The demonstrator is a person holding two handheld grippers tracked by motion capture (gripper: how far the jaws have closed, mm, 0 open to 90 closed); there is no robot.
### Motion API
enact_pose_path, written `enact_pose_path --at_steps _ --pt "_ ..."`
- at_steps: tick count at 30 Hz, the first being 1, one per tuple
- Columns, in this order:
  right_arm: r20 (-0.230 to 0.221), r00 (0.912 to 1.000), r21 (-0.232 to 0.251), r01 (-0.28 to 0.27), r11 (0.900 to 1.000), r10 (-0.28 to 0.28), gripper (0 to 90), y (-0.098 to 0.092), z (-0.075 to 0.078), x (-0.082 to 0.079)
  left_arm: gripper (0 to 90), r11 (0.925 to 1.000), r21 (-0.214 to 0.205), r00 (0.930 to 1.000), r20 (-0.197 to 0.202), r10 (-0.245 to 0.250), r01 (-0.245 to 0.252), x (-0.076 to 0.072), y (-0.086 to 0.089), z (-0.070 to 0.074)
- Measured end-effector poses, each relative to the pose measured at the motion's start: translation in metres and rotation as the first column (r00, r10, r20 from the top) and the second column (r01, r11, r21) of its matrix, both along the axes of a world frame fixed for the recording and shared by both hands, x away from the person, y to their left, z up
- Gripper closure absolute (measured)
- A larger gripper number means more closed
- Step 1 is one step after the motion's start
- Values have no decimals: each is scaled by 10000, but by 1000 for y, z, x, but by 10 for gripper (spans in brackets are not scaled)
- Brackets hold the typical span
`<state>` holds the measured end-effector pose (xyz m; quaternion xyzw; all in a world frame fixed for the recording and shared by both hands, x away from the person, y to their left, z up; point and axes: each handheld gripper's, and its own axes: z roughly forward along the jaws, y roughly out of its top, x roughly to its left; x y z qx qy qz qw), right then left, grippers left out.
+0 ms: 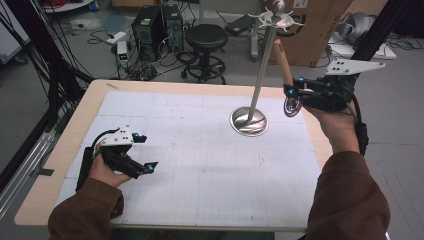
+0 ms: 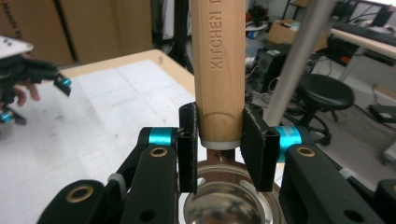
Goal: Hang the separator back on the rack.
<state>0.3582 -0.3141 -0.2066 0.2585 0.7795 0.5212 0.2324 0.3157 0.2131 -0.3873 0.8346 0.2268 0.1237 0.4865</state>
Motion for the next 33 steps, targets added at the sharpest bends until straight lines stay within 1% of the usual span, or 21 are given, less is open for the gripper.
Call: enact_pose_path --at_steps 1,5,6,7,13,16,17,20,21,25,26,27,28,31,33 --pt "28 10000 80 -1 10000 1 690 -1 2 0 16 10000 -19 10000 -1 14 -14 0 0 0" --pt "113 9996 -109 254 9996 -252 690 -2 7 3 16 10000 20 10000 -32 0 0 0 0 0" --pt "-14 9993 -101 378 9992 -378 690 -2 9 3 16 10000 33 10000 -32 6 -5 0 0 -1" --pt "135 9992 -134 389 9992 -387 690 -3 10 5 16 10000 41 10000 -16 -8 8 0 0 -1" --pt "168 9964 -43 829 9965 -829 690 -7 18 11 16 10000 1 10000 -25 -9 9 0 0 0" --pt "87 9941 -54 1078 9942 -1077 691 -10 20 14 16 10000 -7 10000 -38 -19 19 0 0 -1" --pt "-33 9928 -71 1201 9927 -1201 690 -11 20 14 16 10000 1 10000 -28 -40 40 1 0 -1" --pt "-14 9876 -124 1571 9875 -1571 690 -12 20 16 16 10000 -13 10000 -51 -30 30 0 0 -1" --pt "-15 9866 -68 1634 9865 -1634 690 -12 20 16 16 10000 -23 10000 -55 -31 31 0 0 -1" --pt "-16 9889 112 1487 9888 -1487 690 -12 19 16 16 10000 18 10000 -65 -36 36 1 1 -1" --pt "-17 9889 75 1485 9889 -1485 690 -12 19 16 16 10000 21 10000 -68 -51 51 1 1 -1" --pt "-156 9882 35 1523 9883 -1523 690 -11 19 16 16 10000 -18 10000 -85 -26 26 1 0 -1" --pt "-47 9892 41 1464 9892 -1464 690 -11 18 17 16 10000 -6 9999 -82 -62 62 1 0 -1" --pt "-26 9892 112 1466 9891 -1466 690 -11 18 17 16 10000 26 9999 -98 -81 81 1 0 -1" --pt "-61 9894 166 1449 9893 -1448 690 -11 16 18 16 10000 -34 9999 -108 -76 75 1 0 -1"
